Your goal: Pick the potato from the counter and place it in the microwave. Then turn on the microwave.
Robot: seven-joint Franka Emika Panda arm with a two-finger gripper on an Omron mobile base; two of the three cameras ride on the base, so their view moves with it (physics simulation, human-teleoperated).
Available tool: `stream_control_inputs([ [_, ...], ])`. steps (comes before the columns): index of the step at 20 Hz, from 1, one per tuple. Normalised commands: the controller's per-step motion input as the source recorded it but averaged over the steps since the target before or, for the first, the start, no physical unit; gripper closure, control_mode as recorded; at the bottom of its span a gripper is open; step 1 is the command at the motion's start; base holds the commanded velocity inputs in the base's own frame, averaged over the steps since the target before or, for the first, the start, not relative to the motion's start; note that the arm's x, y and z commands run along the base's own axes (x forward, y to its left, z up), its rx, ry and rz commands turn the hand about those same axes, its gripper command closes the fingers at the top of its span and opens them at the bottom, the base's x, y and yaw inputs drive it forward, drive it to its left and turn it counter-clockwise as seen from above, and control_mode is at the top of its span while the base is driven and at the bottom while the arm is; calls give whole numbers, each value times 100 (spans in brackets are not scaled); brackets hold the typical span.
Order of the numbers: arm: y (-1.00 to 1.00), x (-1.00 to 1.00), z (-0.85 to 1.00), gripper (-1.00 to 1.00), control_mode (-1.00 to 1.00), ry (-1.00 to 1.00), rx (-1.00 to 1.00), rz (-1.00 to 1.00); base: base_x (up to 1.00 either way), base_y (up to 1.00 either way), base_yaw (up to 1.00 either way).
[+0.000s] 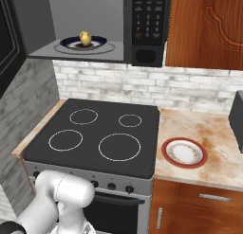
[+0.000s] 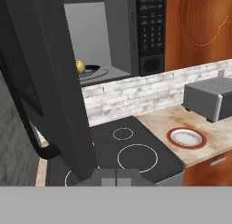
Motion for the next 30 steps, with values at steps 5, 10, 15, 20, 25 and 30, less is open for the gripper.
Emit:
stream_control_inputs([
  [5, 26, 0, -5, 100, -100, -4, 0, -1, 0, 0, 0],
  [10, 26, 2, -2, 100, -100, -9, 0, 0, 0, 0, 0],
  [15, 29, 11, -1, 100, -100, -12, 0, 0, 0, 0, 0],
  [20, 30, 28, -1, 100, -100, -9, 0, -2, 0, 0, 0],
  [25, 19, 36, -4, 100, -100, -10, 0, -2, 0, 0, 0],
  [30, 5, 31, -9, 100, -100, -15, 7, 0, 0, 0, 0],
])
